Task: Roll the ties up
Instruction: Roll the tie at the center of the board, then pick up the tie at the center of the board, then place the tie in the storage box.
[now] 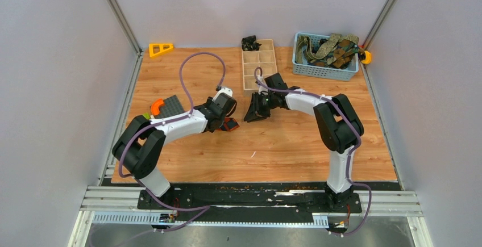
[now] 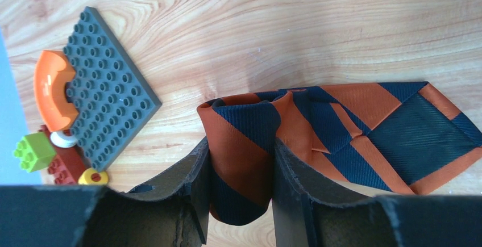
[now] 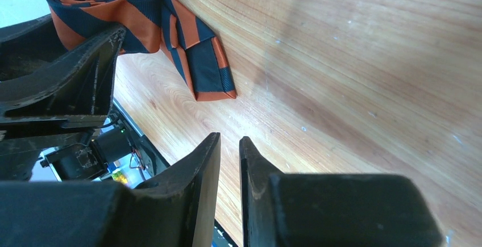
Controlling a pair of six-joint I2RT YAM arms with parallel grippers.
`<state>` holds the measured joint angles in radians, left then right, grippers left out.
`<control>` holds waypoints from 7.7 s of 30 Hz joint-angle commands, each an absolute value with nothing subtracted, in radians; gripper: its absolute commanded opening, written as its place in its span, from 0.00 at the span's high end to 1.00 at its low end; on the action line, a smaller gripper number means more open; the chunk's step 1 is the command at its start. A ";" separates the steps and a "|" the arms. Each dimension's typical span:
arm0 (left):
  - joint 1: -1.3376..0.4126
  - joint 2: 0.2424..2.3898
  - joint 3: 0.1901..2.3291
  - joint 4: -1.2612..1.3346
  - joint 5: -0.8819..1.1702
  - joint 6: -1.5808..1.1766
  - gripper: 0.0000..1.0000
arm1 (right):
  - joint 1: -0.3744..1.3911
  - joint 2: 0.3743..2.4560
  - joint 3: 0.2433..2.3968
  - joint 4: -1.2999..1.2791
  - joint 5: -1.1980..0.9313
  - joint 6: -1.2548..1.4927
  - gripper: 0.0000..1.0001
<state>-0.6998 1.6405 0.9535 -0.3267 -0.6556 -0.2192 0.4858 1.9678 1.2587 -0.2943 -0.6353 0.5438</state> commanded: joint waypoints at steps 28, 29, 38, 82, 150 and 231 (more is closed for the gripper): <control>-0.923 1.971 1.213 -0.567 -0.875 -0.284 0.53 | 0.361 1.686 1.147 -0.319 -0.588 0.489 0.80; -0.924 1.975 1.215 -0.564 -0.860 -0.284 0.53 | 0.359 1.683 1.144 -0.319 -0.587 0.488 0.80; -0.927 1.974 1.228 -0.532 -0.721 -0.289 0.45 | 0.352 1.676 1.131 -0.318 -0.592 0.489 0.80; -0.655 1.445 0.999 -0.535 -0.276 -0.319 0.49 | 0.475 1.874 1.112 -0.043 -0.716 0.653 0.36; -0.560 1.416 0.902 -0.430 -0.129 -0.341 0.42 | 0.619 2.161 1.370 -0.044 -0.739 0.767 0.87; -0.561 0.693 0.792 -0.757 -0.429 -0.377 0.00 | 0.111 2.400 2.339 -0.554 -0.608 0.611 1.00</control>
<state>-0.5610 0.6987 0.7952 -0.7979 -0.4068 -0.3729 0.1143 2.4382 2.3669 -0.5358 -0.6155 0.6540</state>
